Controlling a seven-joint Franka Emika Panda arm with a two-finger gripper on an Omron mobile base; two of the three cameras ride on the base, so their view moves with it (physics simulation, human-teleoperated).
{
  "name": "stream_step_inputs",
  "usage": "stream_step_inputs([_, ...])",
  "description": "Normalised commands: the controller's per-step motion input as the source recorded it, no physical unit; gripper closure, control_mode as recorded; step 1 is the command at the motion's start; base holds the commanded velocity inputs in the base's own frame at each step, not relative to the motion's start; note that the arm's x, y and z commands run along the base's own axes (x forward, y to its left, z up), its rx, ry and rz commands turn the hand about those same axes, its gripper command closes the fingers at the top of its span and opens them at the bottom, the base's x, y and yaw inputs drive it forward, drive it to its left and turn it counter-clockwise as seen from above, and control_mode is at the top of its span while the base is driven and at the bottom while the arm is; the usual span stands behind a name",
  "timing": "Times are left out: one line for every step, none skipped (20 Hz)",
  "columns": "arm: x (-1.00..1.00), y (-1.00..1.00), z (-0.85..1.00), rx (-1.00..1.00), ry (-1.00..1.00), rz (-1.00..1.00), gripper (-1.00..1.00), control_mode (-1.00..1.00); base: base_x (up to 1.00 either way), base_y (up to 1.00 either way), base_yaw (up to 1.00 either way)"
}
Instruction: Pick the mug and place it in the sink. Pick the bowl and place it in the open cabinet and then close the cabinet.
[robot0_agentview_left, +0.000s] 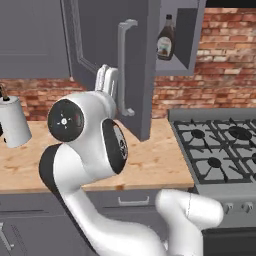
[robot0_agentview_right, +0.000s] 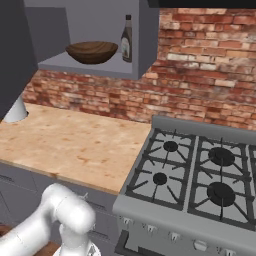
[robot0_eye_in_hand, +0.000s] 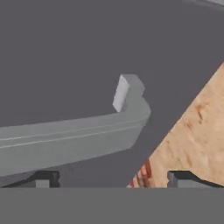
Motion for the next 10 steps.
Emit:
stream_step_inputs([0.12,-1.0,-0.6,0.15,-0.46,0.56,-1.0,-1.0,0.0,0.0,0.0])
stream_step_inputs([0.1,-1.0,-0.62,0.14,-0.45,0.56,-1.0,-1.0,0.0,0.0,0.0])
stream_step_inputs([0.14,-1.0,-0.6,0.1,-0.41,0.56,-1.0,-1.0,0.0,0.0,0.0])
stream_step_inputs([0.17,-1.0,-0.57,0.09,-0.41,0.55,-1.0,-1.0,0.0,0.0,0.0])
stream_step_inputs([0.19,-1.0,-0.52,0.09,-0.4,0.55,-1.0,-1.0,0.0,0.0,0.0])
stream_step_inputs([0.22,-1.0,-0.46,0.08,-0.39,0.53,-1.0,-1.0,0.0,0.0,0.0])
stream_step_inputs([0.27,-1.0,-0.3,0.06,-0.33,0.5,-1.0,-1.0,0.0,0.0,0.0])
stream_step_inputs([0.41,-1.0,-0.13,0.04,-0.24,0.5,-1.0,-1.0,0.0,0.0,0.0])
stream_step_inputs([0.46,-1.0,0.0,0.03,-0.18,0.5,-1.0,-1.0,0.0,0.0,0.0])
stream_step_inputs([0.45,-1.0,0.0,0.03,-0.17,0.5,-1.0,-1.0,0.0,0.0,0.0])
